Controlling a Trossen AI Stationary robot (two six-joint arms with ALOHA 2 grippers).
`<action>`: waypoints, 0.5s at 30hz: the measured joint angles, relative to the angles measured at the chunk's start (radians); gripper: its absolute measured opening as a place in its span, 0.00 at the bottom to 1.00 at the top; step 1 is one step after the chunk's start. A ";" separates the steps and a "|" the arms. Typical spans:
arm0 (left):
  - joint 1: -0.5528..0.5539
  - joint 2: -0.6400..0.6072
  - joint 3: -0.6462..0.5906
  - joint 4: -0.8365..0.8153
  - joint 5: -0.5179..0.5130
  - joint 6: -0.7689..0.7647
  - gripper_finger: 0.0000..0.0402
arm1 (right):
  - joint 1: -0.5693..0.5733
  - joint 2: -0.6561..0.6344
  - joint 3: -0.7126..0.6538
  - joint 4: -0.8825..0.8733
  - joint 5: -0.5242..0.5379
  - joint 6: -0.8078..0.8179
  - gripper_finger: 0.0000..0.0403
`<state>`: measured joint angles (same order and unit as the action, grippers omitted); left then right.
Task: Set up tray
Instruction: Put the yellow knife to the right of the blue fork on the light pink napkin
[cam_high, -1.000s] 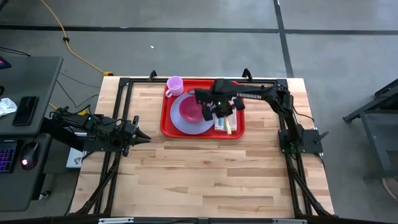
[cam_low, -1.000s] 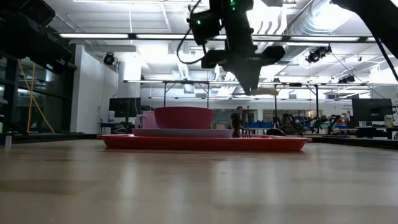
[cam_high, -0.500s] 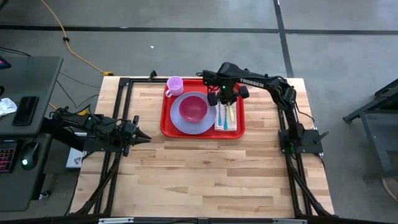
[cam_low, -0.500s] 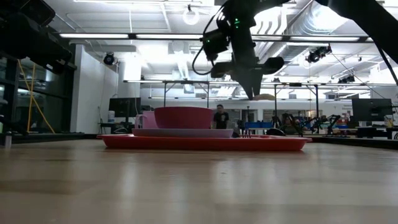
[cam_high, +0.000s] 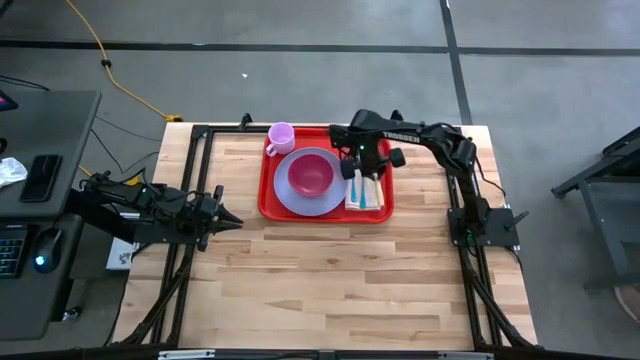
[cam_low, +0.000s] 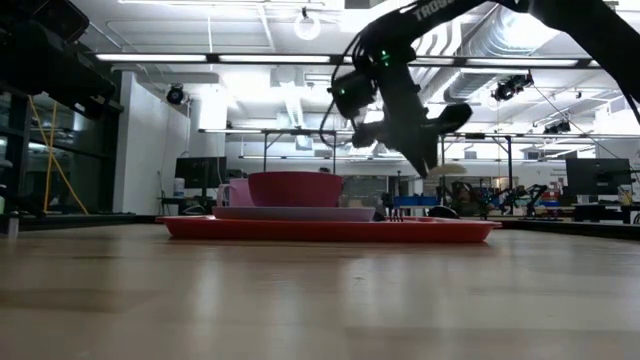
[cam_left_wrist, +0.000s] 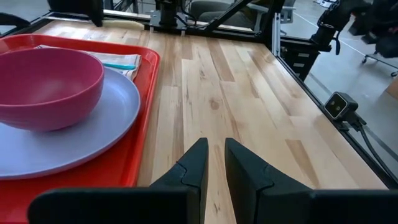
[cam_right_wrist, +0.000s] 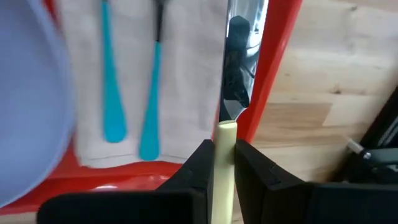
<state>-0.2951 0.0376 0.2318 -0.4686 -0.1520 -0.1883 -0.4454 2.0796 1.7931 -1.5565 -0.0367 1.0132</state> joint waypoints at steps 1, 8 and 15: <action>0.000 0.000 0.000 0.000 0.000 0.000 0.21 | 0.000 0.000 -0.017 0.002 0.000 0.001 0.08; 0.000 0.000 0.000 0.000 -0.034 0.000 0.21 | -0.022 0.000 -0.081 0.056 -0.047 0.004 0.08; 0.000 0.000 0.000 -0.001 -0.036 0.000 0.21 | -0.050 0.000 -0.122 0.161 -0.085 0.022 0.08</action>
<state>-0.2951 0.0376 0.2321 -0.4694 -0.1883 -0.1883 -0.4955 2.0800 1.6711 -1.3958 -0.1214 1.0351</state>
